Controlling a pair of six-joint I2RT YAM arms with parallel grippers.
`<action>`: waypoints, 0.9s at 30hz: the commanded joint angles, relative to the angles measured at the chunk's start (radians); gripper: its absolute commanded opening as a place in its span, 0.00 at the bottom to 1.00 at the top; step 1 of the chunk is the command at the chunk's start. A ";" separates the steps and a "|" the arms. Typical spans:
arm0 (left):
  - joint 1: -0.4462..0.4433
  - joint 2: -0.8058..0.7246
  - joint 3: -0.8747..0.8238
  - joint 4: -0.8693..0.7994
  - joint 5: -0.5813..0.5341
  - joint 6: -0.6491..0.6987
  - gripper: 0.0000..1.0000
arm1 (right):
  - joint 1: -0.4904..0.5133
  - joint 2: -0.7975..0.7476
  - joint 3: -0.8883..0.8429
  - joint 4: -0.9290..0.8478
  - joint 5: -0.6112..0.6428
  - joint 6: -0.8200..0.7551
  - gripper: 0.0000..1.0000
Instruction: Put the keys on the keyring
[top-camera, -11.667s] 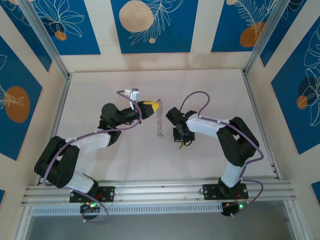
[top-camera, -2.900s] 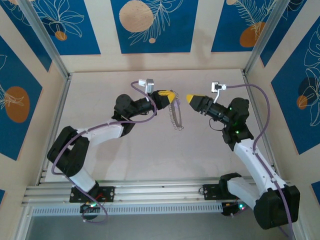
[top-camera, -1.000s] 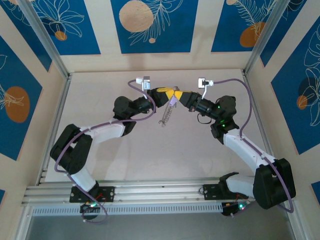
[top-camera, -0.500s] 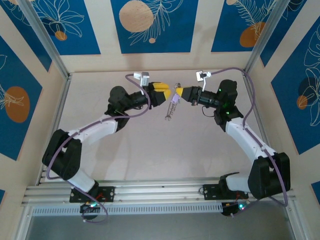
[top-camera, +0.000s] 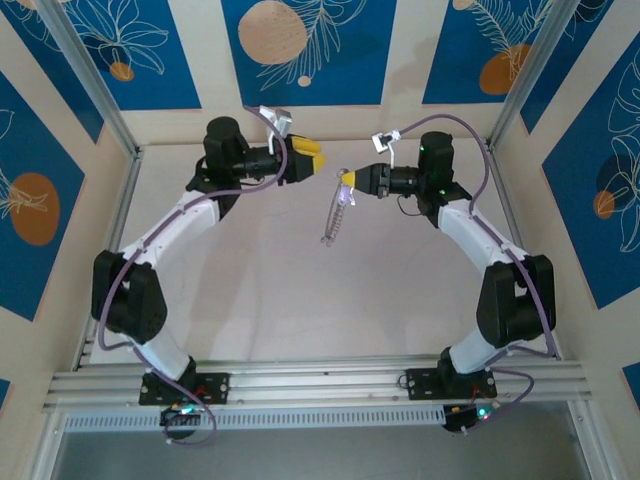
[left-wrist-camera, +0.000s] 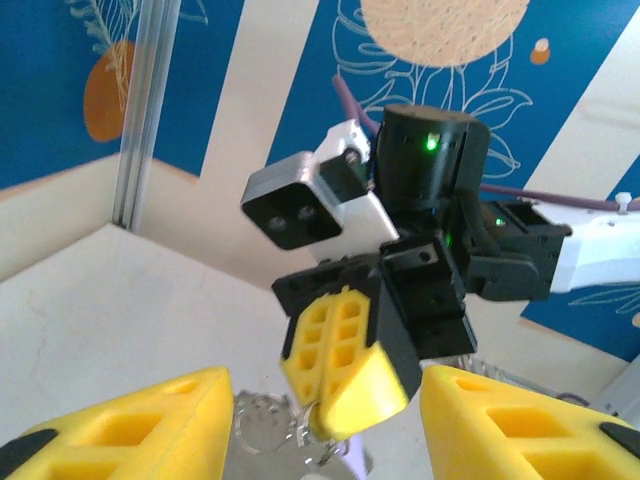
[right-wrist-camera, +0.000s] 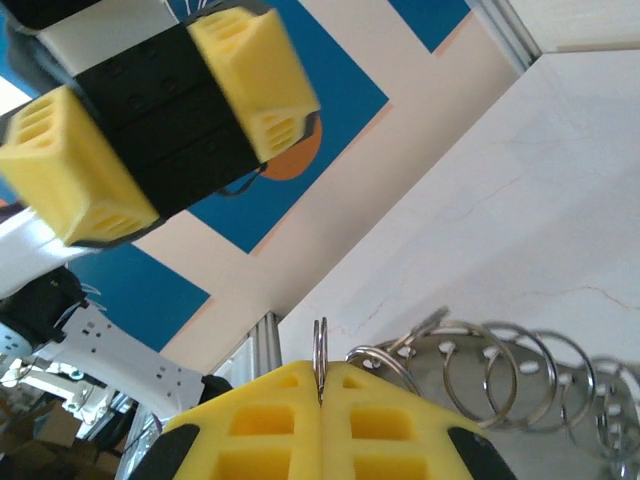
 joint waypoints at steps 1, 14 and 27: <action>0.013 0.055 0.107 -0.196 0.123 0.066 0.50 | -0.005 0.030 0.051 -0.049 -0.068 -0.040 0.00; -0.010 0.135 0.173 -0.384 0.170 0.146 0.35 | 0.030 0.078 0.082 -0.028 -0.053 -0.004 0.00; -0.035 0.151 0.166 -0.419 0.160 0.178 0.33 | 0.041 0.082 0.095 -0.027 -0.051 0.003 0.00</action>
